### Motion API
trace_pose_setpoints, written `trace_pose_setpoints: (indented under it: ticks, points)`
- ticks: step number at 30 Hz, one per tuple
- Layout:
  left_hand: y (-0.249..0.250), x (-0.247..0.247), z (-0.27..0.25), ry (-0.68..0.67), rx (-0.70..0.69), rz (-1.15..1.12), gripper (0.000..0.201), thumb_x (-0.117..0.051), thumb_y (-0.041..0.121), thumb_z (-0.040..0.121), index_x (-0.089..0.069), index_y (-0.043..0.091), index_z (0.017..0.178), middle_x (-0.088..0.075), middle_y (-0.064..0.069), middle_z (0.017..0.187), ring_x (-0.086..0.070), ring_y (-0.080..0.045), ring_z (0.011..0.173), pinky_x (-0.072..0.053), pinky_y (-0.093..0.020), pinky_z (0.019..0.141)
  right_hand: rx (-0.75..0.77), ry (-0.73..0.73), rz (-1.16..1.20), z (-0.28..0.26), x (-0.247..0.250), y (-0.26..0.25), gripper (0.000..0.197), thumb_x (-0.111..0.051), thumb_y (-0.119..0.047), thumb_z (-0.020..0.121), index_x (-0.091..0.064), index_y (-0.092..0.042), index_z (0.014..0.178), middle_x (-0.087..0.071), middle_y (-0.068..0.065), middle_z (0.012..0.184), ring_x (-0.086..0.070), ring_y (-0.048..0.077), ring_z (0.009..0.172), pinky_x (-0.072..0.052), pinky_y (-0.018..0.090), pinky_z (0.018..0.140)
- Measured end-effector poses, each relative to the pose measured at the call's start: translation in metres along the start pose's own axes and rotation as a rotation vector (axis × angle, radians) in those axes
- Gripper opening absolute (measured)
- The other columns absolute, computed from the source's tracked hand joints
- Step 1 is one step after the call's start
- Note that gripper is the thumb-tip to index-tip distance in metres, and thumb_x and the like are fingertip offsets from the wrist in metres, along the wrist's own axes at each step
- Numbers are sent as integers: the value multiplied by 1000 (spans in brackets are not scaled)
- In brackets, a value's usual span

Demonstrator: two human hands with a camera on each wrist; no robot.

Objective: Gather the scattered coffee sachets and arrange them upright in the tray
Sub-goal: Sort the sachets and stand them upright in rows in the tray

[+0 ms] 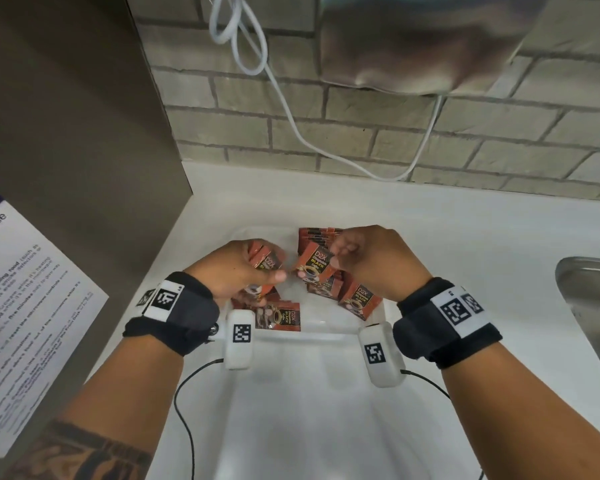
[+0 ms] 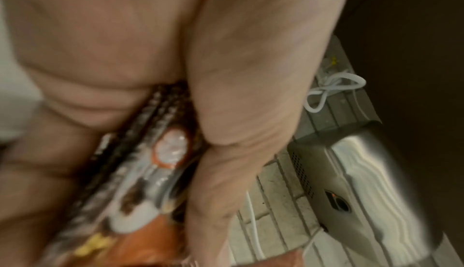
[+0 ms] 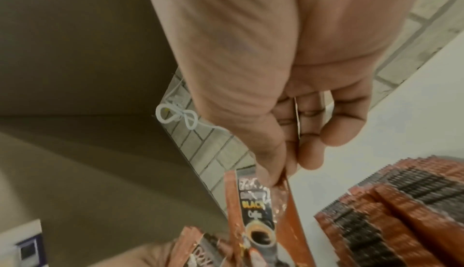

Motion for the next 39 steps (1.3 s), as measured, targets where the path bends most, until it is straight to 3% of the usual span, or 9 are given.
trace_pose_setpoints:
  ticks: [4, 9, 11, 13, 15, 20, 25, 34, 39]
  points:
    - [-12, 3, 5, -18, 96, 324, 28, -82, 27, 82, -70, 19, 106, -74, -10, 101, -73, -30, 91, -63, -50, 70, -51, -89, -98, 7, -18, 12, 9, -72, -15, 88, -73, -18, 96, -62, -14, 79, -55, 0, 69, -36, 5, 56]
    - [-8, -30, 19, -141, 46, 630, 24, -80, 34, 82, -72, 30, 104, -72, 8, 99, -68, -16, 95, -57, -31, 84, -95, -116, -133, 11, -32, 19, 13, -65, -11, 92, -73, -19, 85, -65, -12, 77, -61, 4, 64, -40, 10, 50]
    - [-7, -47, 26, -213, 36, 714, 29, -78, 33, 83, -71, 34, 111, -70, 13, 104, -65, -10, 98, -53, -28, 91, -101, -140, -195, 12, -37, 19, 17, -63, -9, 90, -74, -17, 80, -68, -9, 76, -67, 15, 74, -50, 20, 69]
    - [-7, -63, 33, -273, 41, 790, 35, -76, 33, 83, -69, 33, 118, -70, 12, 108, -64, -10, 100, -52, -29, 93, -107, -166, -284, 15, -40, 19, 17, -63, -8, 86, -78, -14, 82, -75, -3, 86, -68, 17, 85, -47, 31, 94]
    - [-10, -72, 41, -300, 61, 866, 40, -76, 36, 81, -68, 29, 119, -71, 7, 108, -65, -14, 99, -54, -35, 94, -127, -197, -345, 19, -44, 21, 18, -63, -10, 84, -80, -16, 84, -76, -1, 91, -67, 17, 90, -44, 34, 100]
    - [-13, -80, 53, -314, 137, 990, 47, -77, 38, 80, -66, 19, 122, -72, -1, 103, -68, -21, 95, -57, -39, 90, -141, -240, -467, 26, -53, 28, 17, -63, -17, 84, -80, -22, 83, -75, -5, 92, -67, 16, 91, -50, 35, 94]
    - [-8, -83, 60, -297, 165, 1070, 30, -76, 37, 83, -63, 14, 100, -62, 2, 78, -58, -16, 73, -47, -26, 65, -215, -192, -311, 27, -52, 39, 21, -62, -12, 83, -79, -20, 77, -76, -3, 84, -70, 17, 82, -59, 34, 81]
    - [-14, -85, 67, -333, 188, 1049, 41, -77, 37, 81, -66, 15, 114, -70, -3, 103, -66, -22, 94, -55, -33, 85, -200, -153, -192, 29, -52, 46, 23, -67, -10, 86, -74, -26, 72, -75, -7, 80, -69, 11, 78, -43, 15, 62]
    - [-16, -86, 68, -343, 177, 1041, 47, -77, 38, 81, -65, 16, 121, -70, -2, 109, -66, -23, 99, -55, -37, 92, -222, -110, -117, 30, -50, 50, 22, -73, -15, 84, -64, -31, 73, -72, -10, 71, -68, 7, 65, -42, 17, 53]
Point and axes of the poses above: each hand's wrist, its own z-axis towards the middle knuckle, its own x-axis out of the back of the hand, y = z × x, the point moved 6 cm from there along z, towards the middle knuckle
